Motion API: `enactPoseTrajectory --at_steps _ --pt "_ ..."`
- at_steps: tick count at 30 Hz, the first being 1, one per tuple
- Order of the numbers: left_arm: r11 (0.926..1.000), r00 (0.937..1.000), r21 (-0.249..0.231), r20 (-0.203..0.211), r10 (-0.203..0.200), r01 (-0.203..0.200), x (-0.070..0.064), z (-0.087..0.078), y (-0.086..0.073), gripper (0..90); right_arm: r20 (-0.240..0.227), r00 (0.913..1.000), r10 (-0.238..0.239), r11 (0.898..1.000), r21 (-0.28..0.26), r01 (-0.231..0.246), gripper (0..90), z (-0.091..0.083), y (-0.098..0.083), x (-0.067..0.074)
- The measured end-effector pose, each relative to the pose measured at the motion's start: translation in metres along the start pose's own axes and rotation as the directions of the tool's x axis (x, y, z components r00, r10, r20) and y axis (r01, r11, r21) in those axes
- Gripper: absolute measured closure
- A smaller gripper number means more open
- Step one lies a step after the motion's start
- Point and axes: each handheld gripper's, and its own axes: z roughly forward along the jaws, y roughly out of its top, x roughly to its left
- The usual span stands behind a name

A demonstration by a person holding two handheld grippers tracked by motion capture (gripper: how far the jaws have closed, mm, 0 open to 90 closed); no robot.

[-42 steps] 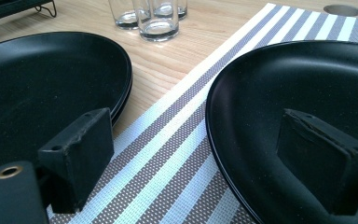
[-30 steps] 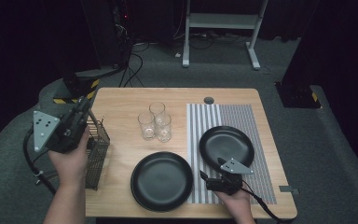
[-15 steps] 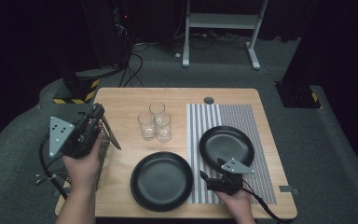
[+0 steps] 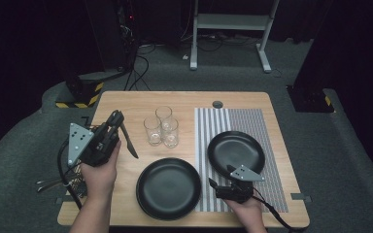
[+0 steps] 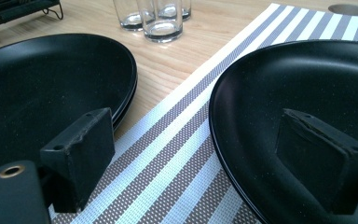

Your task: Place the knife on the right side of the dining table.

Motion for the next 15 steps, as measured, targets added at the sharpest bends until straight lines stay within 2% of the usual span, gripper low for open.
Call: enactPoseTrajectory --at_steps 4,15 --pt "1.0000 0.9998 0.000 0.018 -0.005 0.005 -0.007 0.003 -0.003 82.8 -0.001 1.0000 0.007 1.000 -0.015 -0.007 10.6 -0.001 0.001 0.000" --pt "0.9999 0.9979 -0.002 0.063 -0.016 0.016 -0.024 0.009 -0.007 82.8 -0.006 0.9999 0.012 1.000 -0.009 -0.012 10.5 -0.002 0.002 0.000"
